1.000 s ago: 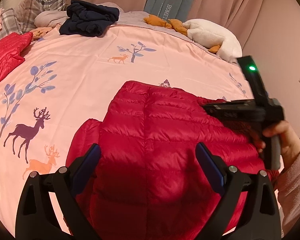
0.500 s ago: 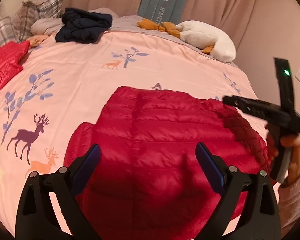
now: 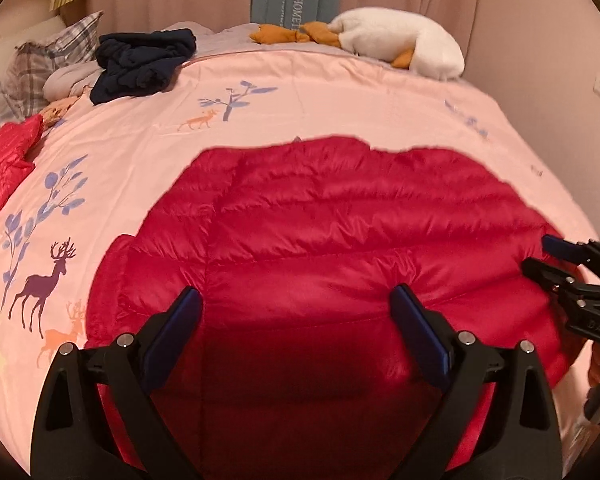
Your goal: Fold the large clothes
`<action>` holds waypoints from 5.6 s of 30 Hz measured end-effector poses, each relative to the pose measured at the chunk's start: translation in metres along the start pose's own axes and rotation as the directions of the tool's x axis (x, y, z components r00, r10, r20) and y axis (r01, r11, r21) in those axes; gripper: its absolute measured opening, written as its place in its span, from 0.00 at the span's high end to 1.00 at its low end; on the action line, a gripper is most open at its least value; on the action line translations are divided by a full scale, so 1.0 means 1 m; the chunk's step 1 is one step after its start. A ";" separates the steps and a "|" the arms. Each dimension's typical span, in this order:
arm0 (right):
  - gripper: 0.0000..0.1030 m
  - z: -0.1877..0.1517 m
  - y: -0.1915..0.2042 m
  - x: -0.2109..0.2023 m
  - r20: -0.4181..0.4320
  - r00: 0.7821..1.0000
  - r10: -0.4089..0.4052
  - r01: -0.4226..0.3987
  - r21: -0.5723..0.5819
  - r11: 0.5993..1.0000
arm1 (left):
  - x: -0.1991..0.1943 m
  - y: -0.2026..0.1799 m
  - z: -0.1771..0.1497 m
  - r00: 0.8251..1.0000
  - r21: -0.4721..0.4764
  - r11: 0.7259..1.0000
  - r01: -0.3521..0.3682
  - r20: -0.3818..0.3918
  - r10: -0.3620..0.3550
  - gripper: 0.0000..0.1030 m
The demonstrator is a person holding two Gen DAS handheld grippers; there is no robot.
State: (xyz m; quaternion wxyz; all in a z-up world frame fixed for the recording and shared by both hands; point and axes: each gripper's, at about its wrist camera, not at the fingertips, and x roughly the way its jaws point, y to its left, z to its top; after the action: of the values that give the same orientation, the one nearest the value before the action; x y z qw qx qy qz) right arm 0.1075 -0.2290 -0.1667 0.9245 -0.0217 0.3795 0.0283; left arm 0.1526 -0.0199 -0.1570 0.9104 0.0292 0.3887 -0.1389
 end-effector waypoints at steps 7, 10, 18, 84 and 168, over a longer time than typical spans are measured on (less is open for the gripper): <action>0.36 -0.004 -0.002 0.000 0.012 1.000 0.012 -0.012 0.047 0.999 | -0.001 0.003 0.001 1.000 -0.007 1.000 0.004 -0.028 -0.004 0.04; 0.36 -0.005 -0.006 -0.015 0.043 0.999 0.030 -0.033 0.080 0.996 | -0.010 0.003 -0.001 1.000 -0.024 1.000 0.002 -0.022 -0.002 0.04; 0.36 -0.018 -0.015 -0.036 0.057 0.998 0.024 -0.030 0.095 0.995 | -0.019 0.010 -0.009 1.000 -0.046 0.999 -0.012 -0.019 0.011 0.04; 0.41 -0.102 -0.066 -0.064 0.012 0.999 0.047 -0.048 0.296 0.954 | -0.059 0.066 -0.082 0.997 -0.125 0.992 0.035 -0.062 -0.043 0.16; 0.54 -0.123 -0.039 -0.082 0.065 0.995 -0.074 0.056 0.242 0.969 | -0.067 0.023 -0.101 0.996 -0.042 0.996 -0.079 -0.035 0.078 0.24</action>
State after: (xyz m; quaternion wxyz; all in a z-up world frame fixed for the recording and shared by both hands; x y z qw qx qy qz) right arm -0.0342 -0.2787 -0.1959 0.9341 0.0785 0.3450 -0.0473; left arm 0.0441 0.0336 -0.1804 0.9089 0.0269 0.4054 -0.0941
